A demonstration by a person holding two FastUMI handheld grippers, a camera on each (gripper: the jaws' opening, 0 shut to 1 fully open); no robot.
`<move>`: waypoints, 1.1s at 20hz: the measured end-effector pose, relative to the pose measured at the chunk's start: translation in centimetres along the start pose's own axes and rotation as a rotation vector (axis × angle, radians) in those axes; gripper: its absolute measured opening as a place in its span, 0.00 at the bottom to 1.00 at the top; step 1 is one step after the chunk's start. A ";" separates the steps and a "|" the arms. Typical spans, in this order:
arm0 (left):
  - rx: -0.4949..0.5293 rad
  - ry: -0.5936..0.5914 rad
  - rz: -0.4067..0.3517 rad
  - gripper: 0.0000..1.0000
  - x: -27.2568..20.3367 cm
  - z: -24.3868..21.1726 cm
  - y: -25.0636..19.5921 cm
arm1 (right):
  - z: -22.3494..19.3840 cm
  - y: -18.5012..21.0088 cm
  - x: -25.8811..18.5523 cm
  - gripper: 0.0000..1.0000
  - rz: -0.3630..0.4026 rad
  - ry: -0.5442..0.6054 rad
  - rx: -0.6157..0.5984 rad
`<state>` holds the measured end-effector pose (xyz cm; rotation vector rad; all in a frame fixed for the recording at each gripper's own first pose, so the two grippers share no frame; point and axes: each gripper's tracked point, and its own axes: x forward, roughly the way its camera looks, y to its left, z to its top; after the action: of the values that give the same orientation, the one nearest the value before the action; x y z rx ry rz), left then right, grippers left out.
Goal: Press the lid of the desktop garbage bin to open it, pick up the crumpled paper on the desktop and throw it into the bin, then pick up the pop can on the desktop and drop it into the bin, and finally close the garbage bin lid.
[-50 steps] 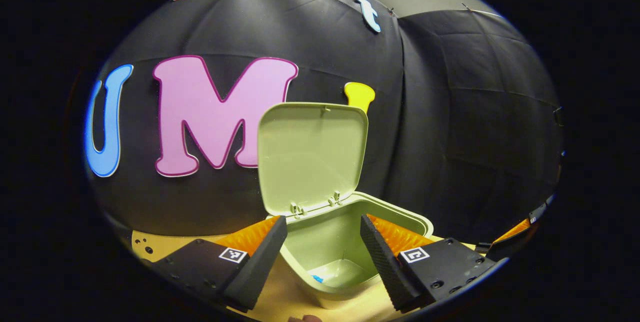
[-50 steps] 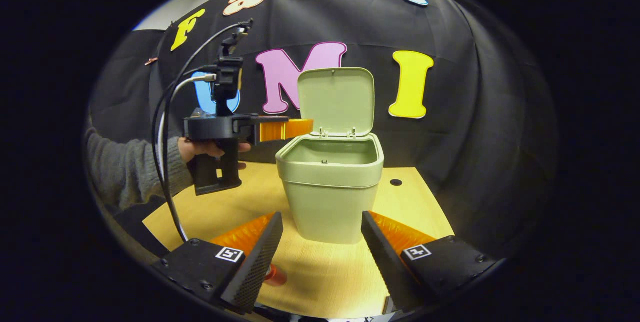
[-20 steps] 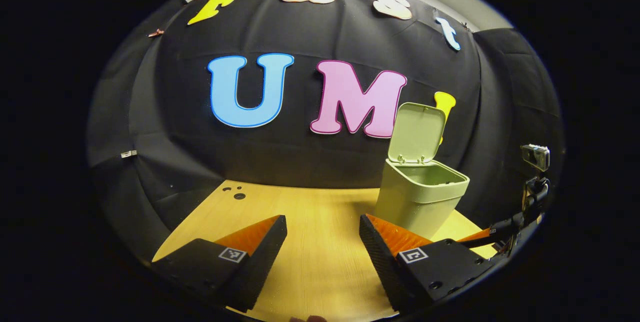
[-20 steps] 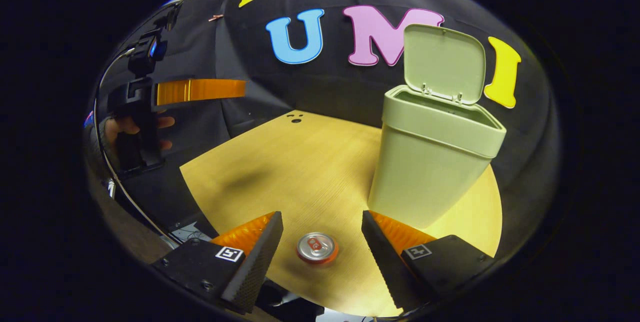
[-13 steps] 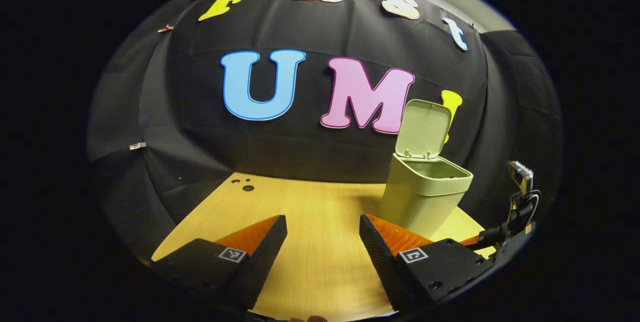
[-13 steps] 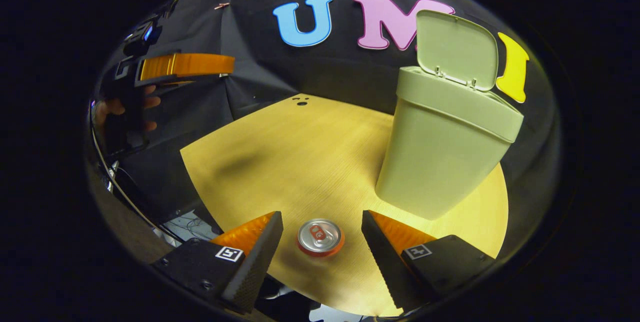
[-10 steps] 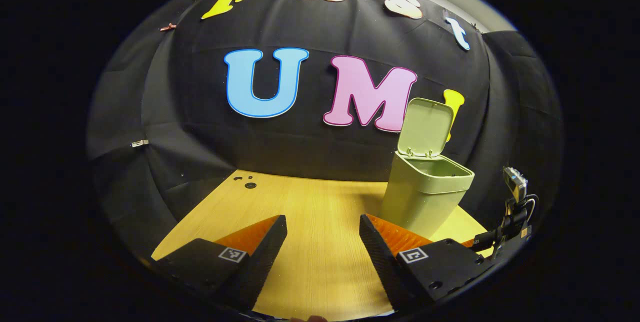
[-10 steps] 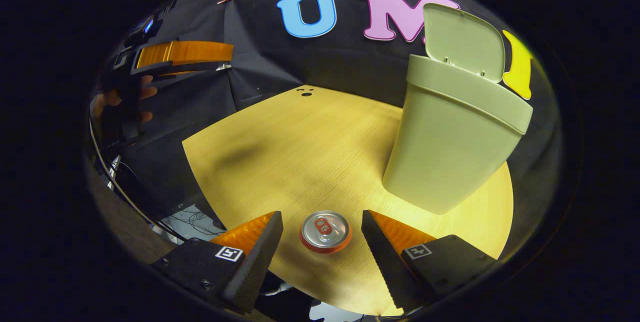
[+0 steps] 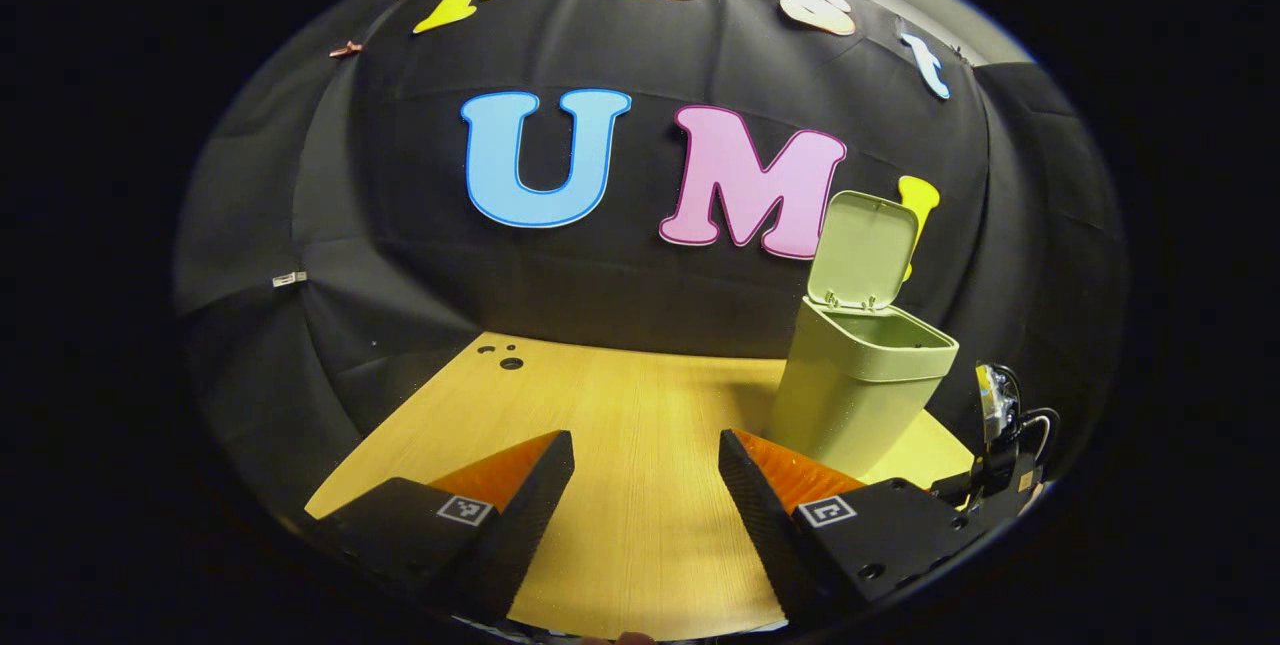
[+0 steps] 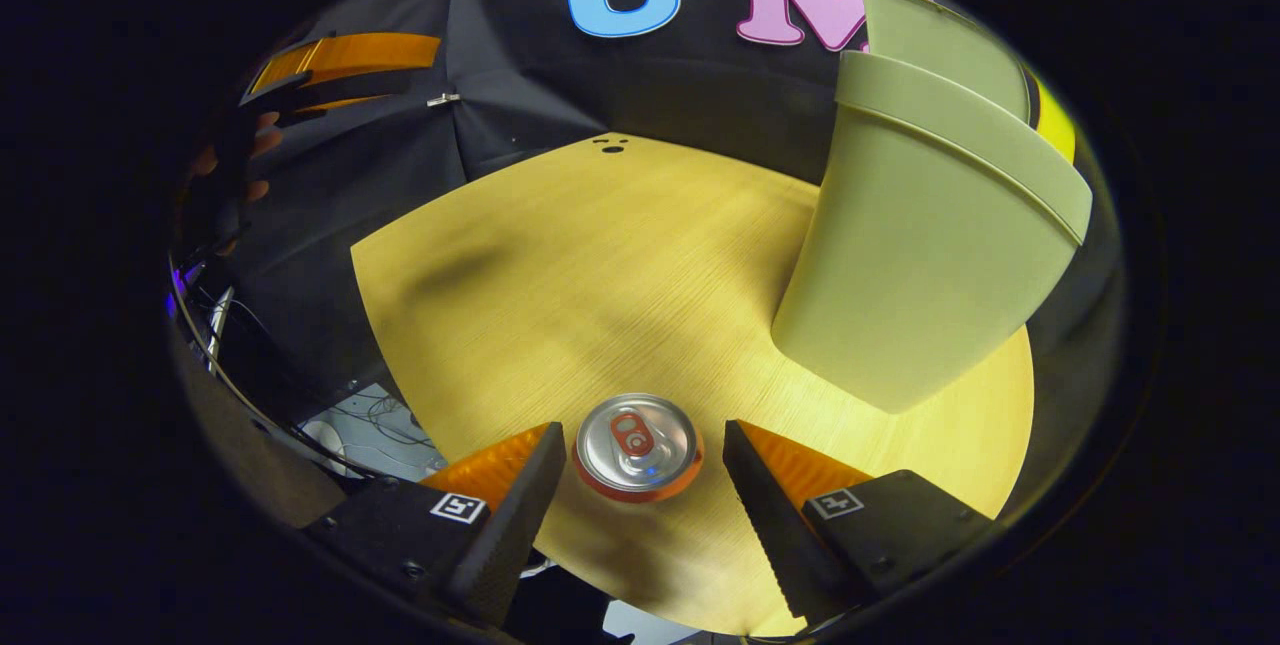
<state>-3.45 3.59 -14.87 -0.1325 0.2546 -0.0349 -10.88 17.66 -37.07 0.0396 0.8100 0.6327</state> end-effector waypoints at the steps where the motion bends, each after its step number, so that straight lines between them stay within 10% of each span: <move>1: -0.001 0.002 0.000 0.95 0.1 0.0 0.0 | -0.3 0.0 0.2 1.00 0.003 0.012 0.001; 5: -0.005 0.007 -0.004 0.95 0.1 0.0 0.0 | -1.0 0.1 0.5 0.84 0.022 0.050 0.024; 22: 0.014 0.016 -0.035 0.95 1.3 0.2 -1.4 | 8.1 -0.7 -6.1 0.83 0.007 -0.138 0.018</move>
<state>-2.16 2.18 -14.84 -0.1224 0.2675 -0.0729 -8.10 15.39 -27.59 0.1018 0.6823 0.6219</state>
